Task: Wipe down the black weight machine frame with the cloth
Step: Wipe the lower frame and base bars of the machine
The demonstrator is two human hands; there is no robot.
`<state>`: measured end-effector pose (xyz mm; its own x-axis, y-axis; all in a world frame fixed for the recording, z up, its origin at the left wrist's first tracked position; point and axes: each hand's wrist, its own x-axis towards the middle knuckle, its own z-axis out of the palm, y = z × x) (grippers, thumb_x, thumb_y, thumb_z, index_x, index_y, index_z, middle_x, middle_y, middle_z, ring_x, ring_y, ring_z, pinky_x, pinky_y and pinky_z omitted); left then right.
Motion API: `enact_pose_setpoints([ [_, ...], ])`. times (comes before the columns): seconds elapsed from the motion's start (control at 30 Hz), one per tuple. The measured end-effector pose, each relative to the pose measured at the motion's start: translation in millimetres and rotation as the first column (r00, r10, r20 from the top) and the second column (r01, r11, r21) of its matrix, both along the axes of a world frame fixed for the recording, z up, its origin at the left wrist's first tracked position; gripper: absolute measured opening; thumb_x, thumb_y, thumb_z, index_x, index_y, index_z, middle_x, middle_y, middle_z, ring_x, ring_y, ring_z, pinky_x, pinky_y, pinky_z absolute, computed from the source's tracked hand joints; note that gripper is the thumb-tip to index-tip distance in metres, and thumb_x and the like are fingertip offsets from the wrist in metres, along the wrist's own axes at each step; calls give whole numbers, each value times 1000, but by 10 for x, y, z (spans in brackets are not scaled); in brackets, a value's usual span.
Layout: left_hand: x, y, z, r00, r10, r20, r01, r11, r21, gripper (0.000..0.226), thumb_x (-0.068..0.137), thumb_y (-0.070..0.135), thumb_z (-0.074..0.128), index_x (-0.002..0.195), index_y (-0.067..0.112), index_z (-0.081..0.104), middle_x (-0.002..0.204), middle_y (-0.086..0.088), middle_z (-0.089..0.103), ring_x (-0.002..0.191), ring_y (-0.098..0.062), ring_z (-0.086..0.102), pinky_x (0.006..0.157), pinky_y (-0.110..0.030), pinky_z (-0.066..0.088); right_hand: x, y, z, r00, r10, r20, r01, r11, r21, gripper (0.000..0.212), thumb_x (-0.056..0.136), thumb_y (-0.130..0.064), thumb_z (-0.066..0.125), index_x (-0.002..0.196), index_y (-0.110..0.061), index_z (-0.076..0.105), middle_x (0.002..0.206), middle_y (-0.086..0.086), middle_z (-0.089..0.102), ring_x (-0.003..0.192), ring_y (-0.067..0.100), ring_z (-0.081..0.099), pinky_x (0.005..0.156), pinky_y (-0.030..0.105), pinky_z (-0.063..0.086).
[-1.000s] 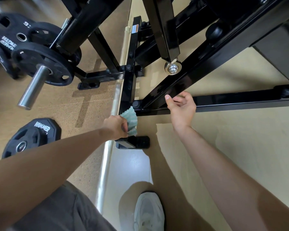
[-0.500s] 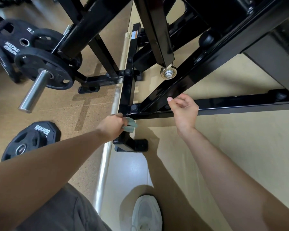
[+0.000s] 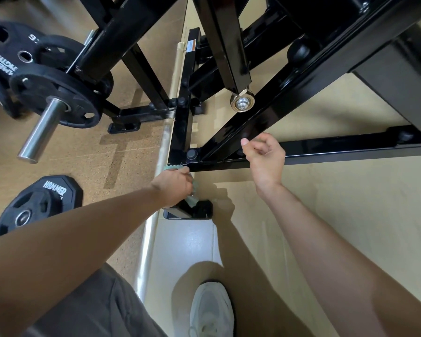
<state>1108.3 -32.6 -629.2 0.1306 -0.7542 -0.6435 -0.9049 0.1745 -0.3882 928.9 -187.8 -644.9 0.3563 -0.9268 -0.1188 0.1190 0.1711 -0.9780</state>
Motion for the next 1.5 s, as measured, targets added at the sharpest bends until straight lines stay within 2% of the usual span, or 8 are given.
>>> enact_pose_setpoints([
  [0.23, -88, -110, 88, 915, 264, -306, -209, 957, 200, 14, 91, 35, 66, 90, 28, 79, 84, 17, 70, 87, -9, 61, 76, -26, 50, -62, -48, -38, 999, 50, 14, -51, 998, 32, 15, 89, -21, 76, 91, -31, 65, 70, -8, 71, 90, 31, 71, 95, 53, 55],
  [0.43, -152, -210, 232, 281, 566, -775, -695, 677, 242, 9, 89, 14, 76, 99, 15, 77, 94, 3, 75, 87, -9, 71, 80, -25, 58, -175, 140, -166, 981, 172, -96, -156, 976, 151, 11, 88, -11, 76, 99, -12, 74, 81, 3, 72, 77, 19, 67, 72, 37, 56],
  [0.57, -293, -286, 237, 7, 459, -888, -833, 494, 249, 17, 86, 0, 77, 96, 6, 65, 94, -11, 68, 79, -13, 66, 68, -23, 55, -355, 285, -247, 758, 650, -49, -549, 678, 489, 33, 90, -20, 74, 122, -28, 68, 114, 0, 73, 101, 18, 72, 80, 39, 61],
  [0.7, -464, -361, 118, -29, 348, -937, -875, 444, 192, 18, 85, -3, 76, 86, 10, 65, 95, -21, 69, 85, -22, 67, 82, -43, 60, -405, 282, -302, 761, 629, 157, -589, 569, 575, 32, 94, -13, 70, 125, -22, 67, 116, 8, 74, 100, 25, 73, 88, 49, 60],
  [0.9, -563, -522, 135, -56, 375, -925, -881, 418, 222, 15, 87, 6, 77, 100, 12, 71, 105, -11, 73, 101, -22, 71, 87, -36, 61, -434, 227, -364, 888, 418, 192, -430, 603, 672, 18, 96, -2, 62, 112, -9, 61, 108, 15, 72, 91, 24, 73, 74, 36, 59],
  [1.13, -289, -512, 107, 150, 365, -919, -989, 49, -142, 19, 83, 27, 79, 91, 31, 63, 93, 9, 68, 93, -15, 67, 92, -42, 57, -408, 38, -555, 999, -48, -12, 38, 592, 805, 31, 100, -2, 56, 128, -14, 54, 121, 18, 61, 102, 35, 67, 76, 40, 62],
  [1.3, -419, -586, 118, 83, 237, -968, -990, 135, -52, 45, 91, 12, 72, 131, 26, 58, 128, -1, 56, 108, -23, 64, 101, -38, 52, -260, -107, -533, 978, -196, 75, 24, 459, 888, 29, 101, -3, 54, 129, -9, 53, 122, 21, 59, 101, 34, 64, 81, 39, 63],
  [1.5, -423, -566, 137, 144, 252, -957, -979, 178, -100, 51, 92, 9, 70, 136, 29, 55, 129, 1, 53, 107, -21, 61, 101, -39, 52, -226, 39, -470, 945, -183, 272, -191, 364, 912, 26, 104, -12, 51, 126, -1, 58, 120, 18, 66, 108, 34, 64, 68, 38, 64],
])
